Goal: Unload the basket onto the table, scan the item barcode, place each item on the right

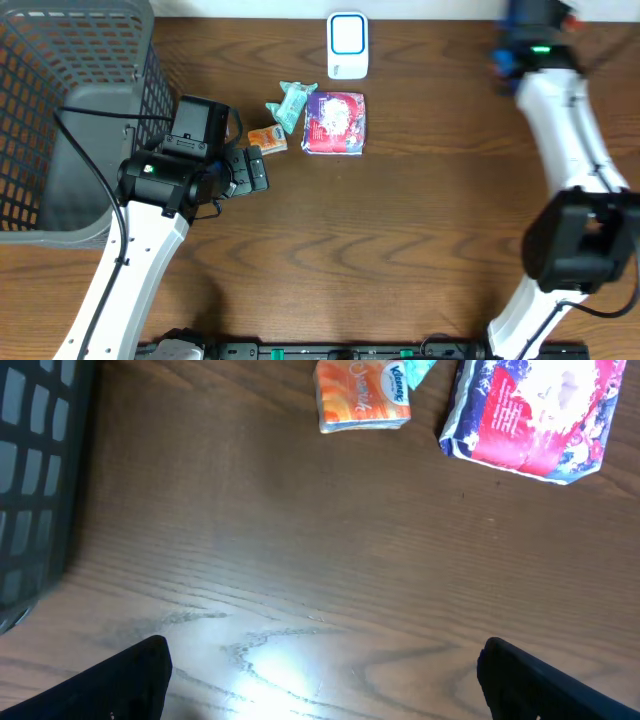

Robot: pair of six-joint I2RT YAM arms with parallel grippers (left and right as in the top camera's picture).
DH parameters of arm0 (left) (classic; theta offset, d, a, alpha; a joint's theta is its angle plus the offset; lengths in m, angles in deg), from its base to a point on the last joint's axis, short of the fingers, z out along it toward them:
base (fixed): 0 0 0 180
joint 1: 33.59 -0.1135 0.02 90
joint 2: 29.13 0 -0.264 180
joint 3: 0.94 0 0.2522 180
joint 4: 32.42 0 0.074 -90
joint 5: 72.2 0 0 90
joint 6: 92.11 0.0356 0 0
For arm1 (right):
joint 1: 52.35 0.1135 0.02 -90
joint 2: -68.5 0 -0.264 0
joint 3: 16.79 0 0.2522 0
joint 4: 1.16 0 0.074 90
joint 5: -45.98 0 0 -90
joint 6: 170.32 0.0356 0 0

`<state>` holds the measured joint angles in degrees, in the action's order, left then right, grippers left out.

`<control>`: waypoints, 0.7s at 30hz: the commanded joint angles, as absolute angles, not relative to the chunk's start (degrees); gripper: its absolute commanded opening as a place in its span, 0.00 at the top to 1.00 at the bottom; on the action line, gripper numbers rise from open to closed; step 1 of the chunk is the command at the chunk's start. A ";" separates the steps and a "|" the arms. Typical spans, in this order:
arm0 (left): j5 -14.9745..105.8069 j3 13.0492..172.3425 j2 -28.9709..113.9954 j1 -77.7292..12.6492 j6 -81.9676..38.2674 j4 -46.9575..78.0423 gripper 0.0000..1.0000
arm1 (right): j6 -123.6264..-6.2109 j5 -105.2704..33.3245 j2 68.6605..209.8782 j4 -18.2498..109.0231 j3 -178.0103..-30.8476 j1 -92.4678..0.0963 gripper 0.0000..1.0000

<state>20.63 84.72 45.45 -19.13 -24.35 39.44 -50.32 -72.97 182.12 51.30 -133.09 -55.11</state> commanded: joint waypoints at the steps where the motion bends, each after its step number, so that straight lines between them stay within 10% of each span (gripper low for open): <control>1: 20.28 84.65 45.56 -19.15 -23.85 39.57 0.02 | -46.49 -74.15 184.37 56.52 -132.74 -62.96 0.99; 9: 20.28 84.65 45.56 -19.15 -23.85 39.57 0.02 | -46.47 -74.87 186.60 60.61 -132.74 -78.15 0.98; 11: 20.30 84.67 45.56 -19.15 -23.85 39.57 0.02 | -46.49 -70.19 186.80 60.63 -132.50 -82.50 0.30; 13: 20.28 84.67 45.56 -19.15 -23.85 39.57 0.02 | -46.58 -63.94 186.82 60.61 -132.48 -84.93 0.01; 21: 20.30 84.65 45.56 -19.15 -23.85 39.57 0.02 | -57.18 -33.40 187.56 62.14 -132.00 -87.20 0.01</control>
